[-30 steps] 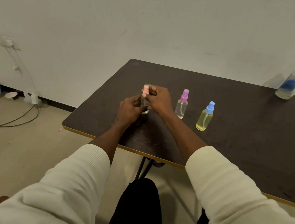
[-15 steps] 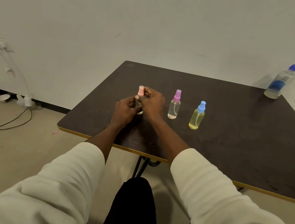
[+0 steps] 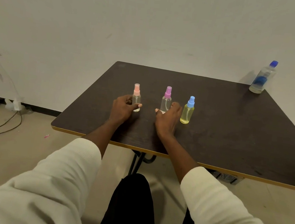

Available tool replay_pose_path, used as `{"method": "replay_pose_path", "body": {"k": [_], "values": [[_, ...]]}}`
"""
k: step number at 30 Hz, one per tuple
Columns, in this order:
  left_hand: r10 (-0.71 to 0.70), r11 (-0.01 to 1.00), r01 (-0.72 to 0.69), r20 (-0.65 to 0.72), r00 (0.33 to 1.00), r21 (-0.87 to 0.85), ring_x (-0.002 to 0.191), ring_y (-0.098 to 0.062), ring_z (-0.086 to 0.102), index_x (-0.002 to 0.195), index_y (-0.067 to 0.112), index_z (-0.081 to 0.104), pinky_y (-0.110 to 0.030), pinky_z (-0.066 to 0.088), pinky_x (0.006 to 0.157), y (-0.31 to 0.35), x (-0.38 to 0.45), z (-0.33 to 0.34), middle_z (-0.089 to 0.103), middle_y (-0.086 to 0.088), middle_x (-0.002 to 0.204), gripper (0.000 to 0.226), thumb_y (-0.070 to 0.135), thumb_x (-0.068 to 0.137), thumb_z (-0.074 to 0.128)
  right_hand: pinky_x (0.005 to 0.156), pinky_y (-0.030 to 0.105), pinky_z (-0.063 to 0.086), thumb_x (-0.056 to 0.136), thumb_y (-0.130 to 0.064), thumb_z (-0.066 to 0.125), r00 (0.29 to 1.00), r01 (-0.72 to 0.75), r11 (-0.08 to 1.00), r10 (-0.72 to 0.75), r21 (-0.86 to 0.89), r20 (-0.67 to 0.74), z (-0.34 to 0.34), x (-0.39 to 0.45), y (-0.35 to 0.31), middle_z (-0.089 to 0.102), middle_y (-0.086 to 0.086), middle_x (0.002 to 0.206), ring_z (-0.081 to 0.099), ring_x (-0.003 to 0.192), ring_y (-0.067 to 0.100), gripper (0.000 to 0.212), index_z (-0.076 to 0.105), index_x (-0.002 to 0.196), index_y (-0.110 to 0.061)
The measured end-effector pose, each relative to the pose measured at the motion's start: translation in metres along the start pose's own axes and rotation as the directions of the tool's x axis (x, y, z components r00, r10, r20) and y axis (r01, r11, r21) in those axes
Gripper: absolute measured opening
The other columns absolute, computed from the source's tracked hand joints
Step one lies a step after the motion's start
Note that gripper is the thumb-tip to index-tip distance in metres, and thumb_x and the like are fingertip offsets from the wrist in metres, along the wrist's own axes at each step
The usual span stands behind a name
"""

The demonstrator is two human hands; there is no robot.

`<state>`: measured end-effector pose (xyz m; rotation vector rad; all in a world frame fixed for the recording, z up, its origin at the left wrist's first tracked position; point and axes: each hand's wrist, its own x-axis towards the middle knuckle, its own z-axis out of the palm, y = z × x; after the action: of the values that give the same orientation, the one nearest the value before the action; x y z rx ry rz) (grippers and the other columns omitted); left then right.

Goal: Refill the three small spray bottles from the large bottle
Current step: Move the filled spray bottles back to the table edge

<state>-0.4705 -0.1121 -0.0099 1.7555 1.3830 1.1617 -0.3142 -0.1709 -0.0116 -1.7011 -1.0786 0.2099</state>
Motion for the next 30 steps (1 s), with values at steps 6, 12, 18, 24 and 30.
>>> {"method": "replay_pose_path", "body": {"k": [6,12,18,24,30], "values": [[-0.058,0.995,0.057,-0.014,0.998,-0.084,0.114,-0.021,0.065,0.130,0.007,0.059,-0.033,0.052,0.097,0.008,0.013,0.029,0.067,-0.010,0.127,0.050,0.022,0.086,0.077,0.093,0.037,0.047,0.083,-0.020,0.074,0.991,-0.094,0.996,0.093,0.007,0.092,0.011,0.017,0.010,0.057,0.008,0.119,0.053,0.111,0.022,0.045,0.055,0.122,-0.008],[-0.030,0.992,0.020,-0.079,0.996,-0.122,0.113,-0.018,0.064,0.130,0.010,0.061,-0.032,0.052,0.097,0.007,0.048,0.041,0.068,-0.006,0.126,0.043,0.023,0.091,0.072,0.077,0.027,0.041,0.090,-0.014,0.064,0.990,-0.077,0.995,0.070,0.062,0.119,0.023,0.044,0.004,0.061,0.002,0.101,0.058,0.095,0.018,0.018,0.061,0.107,-0.010],[0.015,0.985,-0.033,-0.108,0.994,-0.170,0.101,-0.010,0.062,0.124,0.012,0.064,-0.016,0.045,0.083,0.000,0.109,0.052,0.068,0.003,0.113,0.032,0.019,0.094,0.067,0.085,0.026,0.042,0.094,-0.009,0.057,0.980,-0.121,0.984,0.096,0.133,0.177,0.073,0.098,-0.006,0.059,0.007,0.119,0.057,0.110,0.022,0.035,0.053,0.128,-0.010],[0.009,0.990,-0.025,-0.119,0.993,-0.138,0.095,-0.010,0.064,0.121,0.011,0.066,-0.017,0.049,0.082,-0.026,0.195,0.063,0.069,0.005,0.107,0.028,0.018,0.093,0.068,0.086,0.023,0.036,0.093,-0.005,0.057,0.980,-0.135,0.985,0.117,0.106,0.162,0.136,0.168,-0.007,0.052,0.009,0.131,0.052,0.117,0.023,0.045,0.046,0.136,-0.010],[-0.015,0.984,-0.008,-0.128,0.992,-0.176,0.091,-0.004,0.064,0.119,0.011,0.065,-0.012,0.047,0.073,-0.044,0.273,0.090,0.067,0.009,0.103,0.032,0.018,0.089,0.073,0.085,0.025,0.039,0.093,-0.004,0.057,0.988,-0.110,0.992,0.104,0.053,0.112,0.189,0.238,0.004,0.051,0.010,0.128,0.053,0.116,0.026,0.043,0.048,0.135,-0.009]]}}
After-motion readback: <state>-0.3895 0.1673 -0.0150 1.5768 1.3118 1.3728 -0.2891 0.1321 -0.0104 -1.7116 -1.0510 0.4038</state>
